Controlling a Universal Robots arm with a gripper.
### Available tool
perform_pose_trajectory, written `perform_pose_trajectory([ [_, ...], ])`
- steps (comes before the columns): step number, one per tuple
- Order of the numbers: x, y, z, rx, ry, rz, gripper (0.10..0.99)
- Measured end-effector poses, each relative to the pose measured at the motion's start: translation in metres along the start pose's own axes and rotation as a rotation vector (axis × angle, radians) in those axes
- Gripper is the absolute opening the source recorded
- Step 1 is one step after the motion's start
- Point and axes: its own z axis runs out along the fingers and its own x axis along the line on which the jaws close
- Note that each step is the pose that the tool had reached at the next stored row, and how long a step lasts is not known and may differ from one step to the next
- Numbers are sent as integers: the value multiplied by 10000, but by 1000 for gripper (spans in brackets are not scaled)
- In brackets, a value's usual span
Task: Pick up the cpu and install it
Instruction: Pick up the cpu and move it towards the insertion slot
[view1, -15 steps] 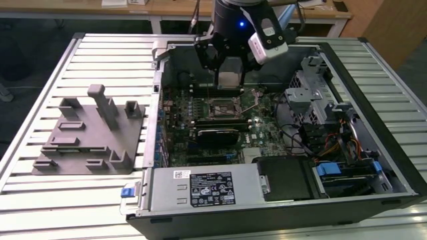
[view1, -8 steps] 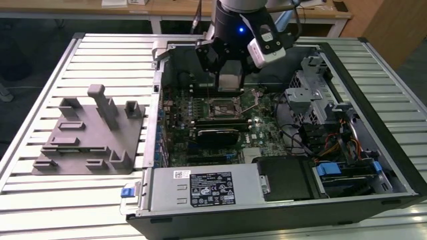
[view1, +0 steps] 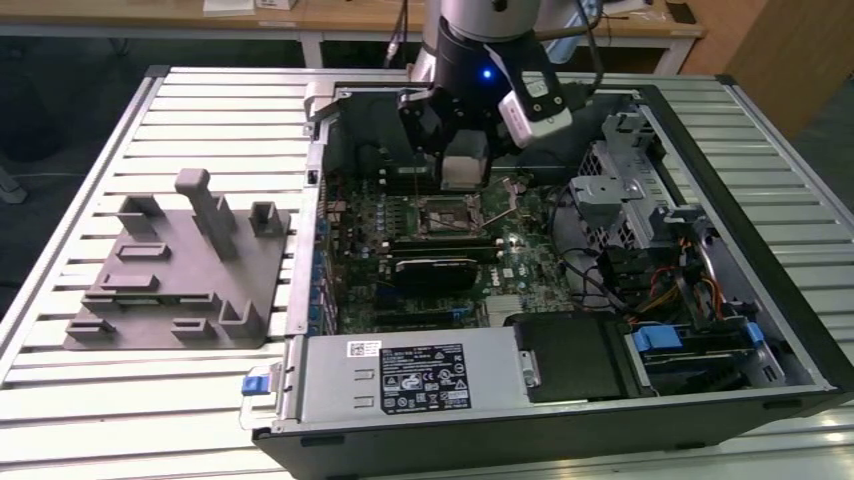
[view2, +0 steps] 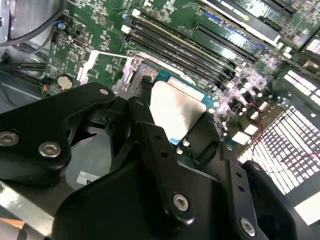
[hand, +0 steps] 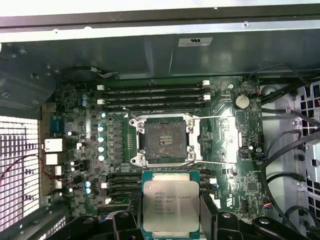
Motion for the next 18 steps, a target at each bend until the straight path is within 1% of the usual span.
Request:
perform_pose_trajectory([
  [11,-68,-1,201,0,0,0,541],
  [18,-70,12,328,0,0,0,541],
])
